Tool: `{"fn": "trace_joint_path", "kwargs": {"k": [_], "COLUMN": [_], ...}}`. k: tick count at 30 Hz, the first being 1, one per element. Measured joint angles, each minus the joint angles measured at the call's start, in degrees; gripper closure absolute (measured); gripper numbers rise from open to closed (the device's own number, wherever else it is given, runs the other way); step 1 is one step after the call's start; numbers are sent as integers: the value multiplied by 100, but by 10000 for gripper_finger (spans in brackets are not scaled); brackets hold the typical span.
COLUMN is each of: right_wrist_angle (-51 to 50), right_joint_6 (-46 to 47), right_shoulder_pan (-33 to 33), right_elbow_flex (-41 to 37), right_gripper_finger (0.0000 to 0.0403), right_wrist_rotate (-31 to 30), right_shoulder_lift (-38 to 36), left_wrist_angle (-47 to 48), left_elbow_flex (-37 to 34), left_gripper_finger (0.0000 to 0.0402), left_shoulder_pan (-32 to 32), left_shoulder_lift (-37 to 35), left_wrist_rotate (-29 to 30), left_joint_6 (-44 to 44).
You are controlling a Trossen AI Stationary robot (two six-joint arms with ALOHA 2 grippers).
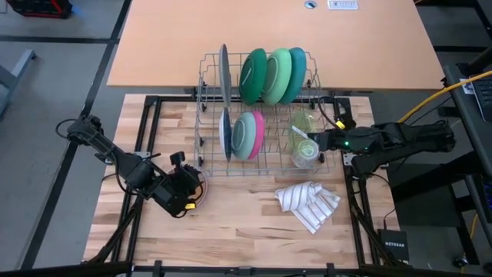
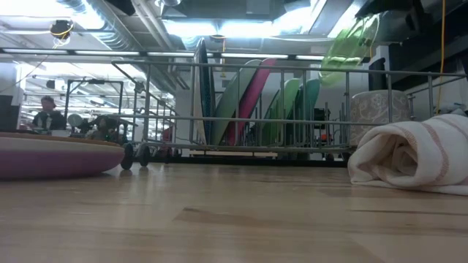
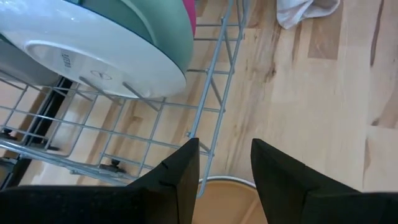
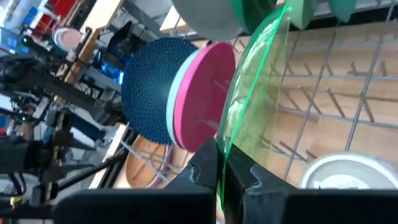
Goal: Sort dishes
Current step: Put the green transparent plate in the dish rack
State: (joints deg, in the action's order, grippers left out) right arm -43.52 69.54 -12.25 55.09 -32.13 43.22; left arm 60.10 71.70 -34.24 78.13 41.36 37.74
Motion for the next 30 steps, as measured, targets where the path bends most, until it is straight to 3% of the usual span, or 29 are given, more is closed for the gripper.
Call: {"fn": "trace_joint_path", "kwargs": {"k": [30], "right_wrist_angle": [775], "right_joint_6": [70], "right_shoulder_pan": [7], "right_elbow_flex": [-1323], "right_gripper_finger": [403], "right_wrist_rotate": [-838], "right_shoulder_lift": [13], "left_wrist_angle": [-120], "left_elbow_flex": [0], "left_gripper_finger": [268], "left_shoulder_pan": [4], "left_shoulder_lift": [2], "left_wrist_rotate": [0], "left_joint_6": [23]}}
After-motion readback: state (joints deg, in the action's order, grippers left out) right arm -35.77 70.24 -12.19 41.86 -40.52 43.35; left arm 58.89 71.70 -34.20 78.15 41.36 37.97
